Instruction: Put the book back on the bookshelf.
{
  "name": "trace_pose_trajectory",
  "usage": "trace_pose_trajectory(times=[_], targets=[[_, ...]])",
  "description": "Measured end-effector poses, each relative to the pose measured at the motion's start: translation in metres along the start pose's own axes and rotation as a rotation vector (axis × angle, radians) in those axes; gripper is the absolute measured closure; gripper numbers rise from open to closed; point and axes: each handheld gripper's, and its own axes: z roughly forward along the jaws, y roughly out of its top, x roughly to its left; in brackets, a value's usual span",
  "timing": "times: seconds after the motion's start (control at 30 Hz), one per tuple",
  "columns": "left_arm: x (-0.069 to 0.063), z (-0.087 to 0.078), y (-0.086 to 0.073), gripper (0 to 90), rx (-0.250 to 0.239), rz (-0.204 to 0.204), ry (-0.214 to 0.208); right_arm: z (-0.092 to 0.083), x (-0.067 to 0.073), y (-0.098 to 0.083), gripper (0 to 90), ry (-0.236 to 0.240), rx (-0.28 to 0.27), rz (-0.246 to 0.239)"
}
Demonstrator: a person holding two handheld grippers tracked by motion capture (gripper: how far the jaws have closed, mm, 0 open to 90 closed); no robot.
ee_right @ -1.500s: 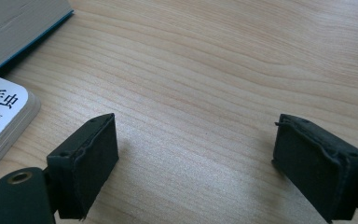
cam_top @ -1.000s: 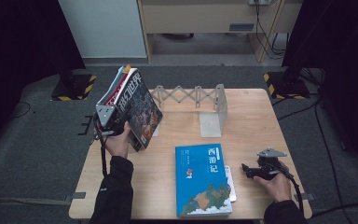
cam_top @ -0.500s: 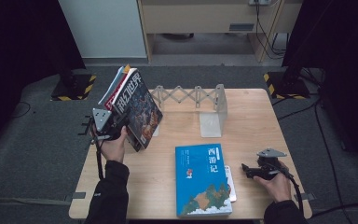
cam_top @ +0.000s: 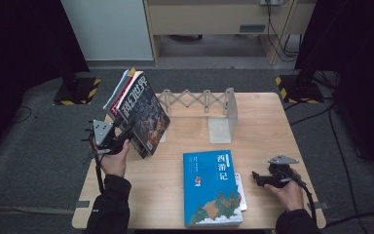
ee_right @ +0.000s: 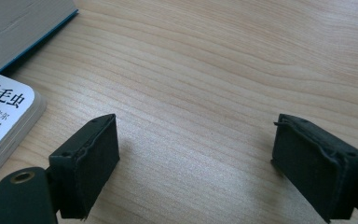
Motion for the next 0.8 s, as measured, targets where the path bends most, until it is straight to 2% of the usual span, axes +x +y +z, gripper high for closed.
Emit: trace_pose_trajectory(times=[0.27, 0.33, 0.47, 0.57, 0.67, 0.8], targets=[[-0.001, -0.014, -0.001, 48.2, -0.006, -0.001, -0.024, -0.001, 0.001, 0.000, 15.3, 0.011, 0.005, -0.007], [-0.002, -0.017, -0.002, 47.6, -0.002, 0.010, -0.031, -0.001, 0.001, 0.000, 15.7, 0.015, 0.007, -0.004], [-0.002, -0.021, -0.008, 46.6, 0.018, 0.001, -0.054, -0.003, 0.001, 0.001, 17.4, 0.017, 0.004, 0.004], [-0.005, -0.024, -0.014, 45.6, 0.039, 0.022, -0.066, -0.006, 0.000, 0.003, 18.7, 0.016, -0.019, 0.003], [-0.007, -0.027, -0.020, 45.2, 0.058, -0.012, -0.098, -0.008, 0.000, 0.005, 19.6, 0.017, -0.040, 0.009], [-0.011, -0.029, -0.026, 43.5, 0.075, -0.007, -0.114, -0.010, 0.003, 0.006, 20.6, 0.021, -0.045, 0.009]])
